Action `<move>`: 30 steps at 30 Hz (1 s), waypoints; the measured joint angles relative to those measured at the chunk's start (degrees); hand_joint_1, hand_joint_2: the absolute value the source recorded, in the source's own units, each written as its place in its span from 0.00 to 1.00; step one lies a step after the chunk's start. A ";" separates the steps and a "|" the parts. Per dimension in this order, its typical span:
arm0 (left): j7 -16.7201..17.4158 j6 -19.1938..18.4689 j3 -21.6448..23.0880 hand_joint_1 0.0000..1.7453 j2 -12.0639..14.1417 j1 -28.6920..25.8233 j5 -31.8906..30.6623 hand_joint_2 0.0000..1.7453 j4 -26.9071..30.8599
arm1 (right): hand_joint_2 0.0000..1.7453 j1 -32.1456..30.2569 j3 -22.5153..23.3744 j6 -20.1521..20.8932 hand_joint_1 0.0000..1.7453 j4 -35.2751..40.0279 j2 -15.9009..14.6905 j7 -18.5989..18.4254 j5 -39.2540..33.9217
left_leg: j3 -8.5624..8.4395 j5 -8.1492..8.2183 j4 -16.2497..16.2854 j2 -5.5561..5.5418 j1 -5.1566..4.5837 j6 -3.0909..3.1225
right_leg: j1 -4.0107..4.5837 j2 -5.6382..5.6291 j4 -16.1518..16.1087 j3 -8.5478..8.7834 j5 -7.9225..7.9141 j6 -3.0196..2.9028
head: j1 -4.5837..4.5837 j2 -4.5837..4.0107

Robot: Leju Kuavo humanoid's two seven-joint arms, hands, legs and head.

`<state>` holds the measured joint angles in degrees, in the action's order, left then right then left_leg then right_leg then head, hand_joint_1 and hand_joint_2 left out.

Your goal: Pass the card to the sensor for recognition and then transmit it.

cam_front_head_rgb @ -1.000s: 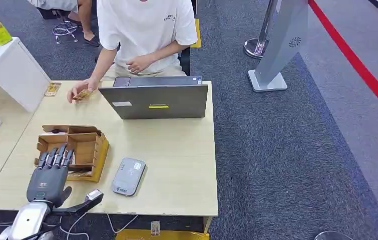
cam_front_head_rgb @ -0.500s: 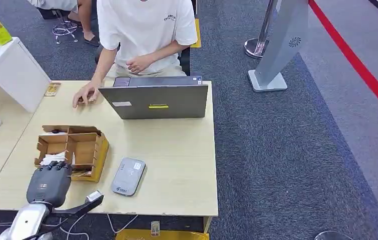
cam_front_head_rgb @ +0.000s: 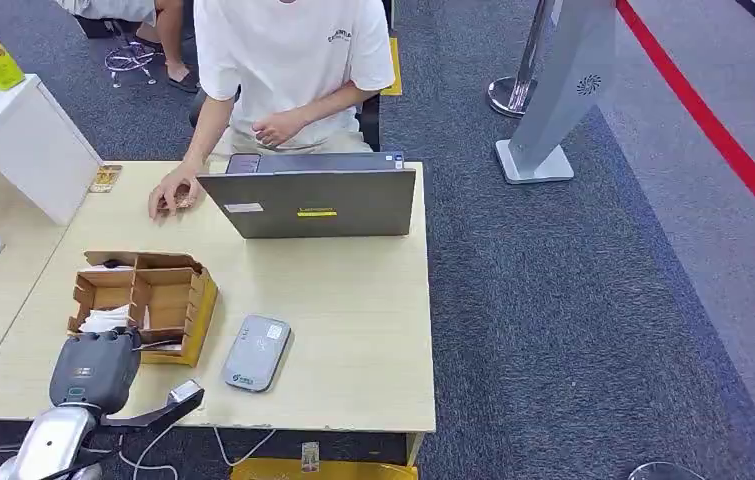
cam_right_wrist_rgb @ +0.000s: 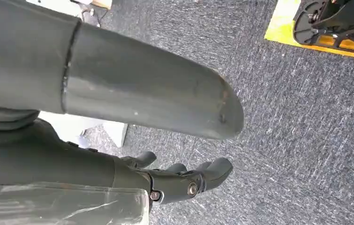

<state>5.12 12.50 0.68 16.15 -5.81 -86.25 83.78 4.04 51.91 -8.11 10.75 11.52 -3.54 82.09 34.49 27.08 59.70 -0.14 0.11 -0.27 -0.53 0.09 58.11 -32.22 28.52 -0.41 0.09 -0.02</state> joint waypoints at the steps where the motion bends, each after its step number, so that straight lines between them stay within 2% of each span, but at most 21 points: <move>1: -0.33 0.66 -0.04 1.00 0.00 0.00 -0.04 1.00 -0.07 | 0.00 0.00 0.00 -0.11 0.00 0.00 0.00 0.02 0.00 | 0.00 0.00 0.00 0.00 0.00 0.00 | 0.00 0.00 0.00 0.00 0.00 0.00 | 0.00 0.00; 6: -1.24 7.63 -0.42 1.00 -0.61 -0.29 -0.96 1.00 0.44 | 0.00 0.00 0.00 -0.39 0.00 0.00 0.00 0.00 -0.33 | 0.00 0.00 0.00 0.00 0.00 0.00 | 0.00 0.00 0.00 0.00 0.00 0.00 | 0.00 0.00; 9: -2.32 9.97 -0.37 1.00 -1.22 -1.95 -1.16 1.00 4.82 | 0.00 0.00 0.02 -0.57 0.00 0.00 0.00 -0.09 -1.07 | 0.00 0.00 0.01 0.02 0.00 0.00 | 0.00 -0.01 0.00 -0.01 0.00 0.00 | 0.00 0.00; 13: -3.50 9.99 0.99 1.00 -1.14 -4.34 -1.05 1.00 14.68 | 0.00 -0.01 0.37 -1.16 0.00 0.00 0.00 -0.52 -2.36 | 0.02 0.00 0.02 0.01 -0.01 0.00 | 0.00 -0.01 -0.01 -0.03 0.00 0.00 | 0.02 0.00; 16: -3.50 9.58 3.52 1.00 1.16 -5.68 -0.61 1.00 23.86 | 0.00 -0.02 0.96 -1.77 0.00 0.00 0.00 -0.59 -2.89 | 0.02 0.01 0.01 0.03 -0.01 0.00 | 0.00 -0.02 -0.01 -0.05 0.00 0.00 | 0.04 0.00; 19: -3.43 8.84 4.72 1.00 2.89 -6.02 -0.24 1.00 29.45 | 0.00 0.00 1.31 -1.88 0.00 0.00 0.00 -0.61 -3.26 | 0.01 0.00 0.01 0.02 0.00 0.00 | 0.00 -0.02 0.00 -0.04 0.00 0.00 | 0.02 0.00; 27: -3.70 9.79 6.36 1.00 5.74 -5.98 2.00 1.00 35.49 | 0.00 -0.02 1.75 -2.32 0.00 0.00 0.00 -0.61 -3.43 | -0.01 -0.03 0.01 0.02 0.03 -0.04 | 0.02 -0.02 0.02 -0.05 0.00 0.00 | 0.04 0.00; 30: -3.24 8.79 7.00 1.00 6.40 -1.45 5.49 1.00 36.59 | 0.00 0.04 1.75 -2.14 0.00 0.00 0.00 -0.59 -2.45 | -0.02 -0.06 0.02 -0.11 0.03 0.00 | 0.01 0.15 0.00 -0.12 0.00 0.00 | 0.07 0.00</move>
<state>1.88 21.28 7.67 22.56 -7.26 -80.76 120.37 4.09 53.66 -10.25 10.75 11.52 -4.13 79.65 34.47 27.02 59.72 -0.25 0.14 -0.27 -0.52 0.24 58.11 -32.34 28.52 -0.40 0.15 -0.02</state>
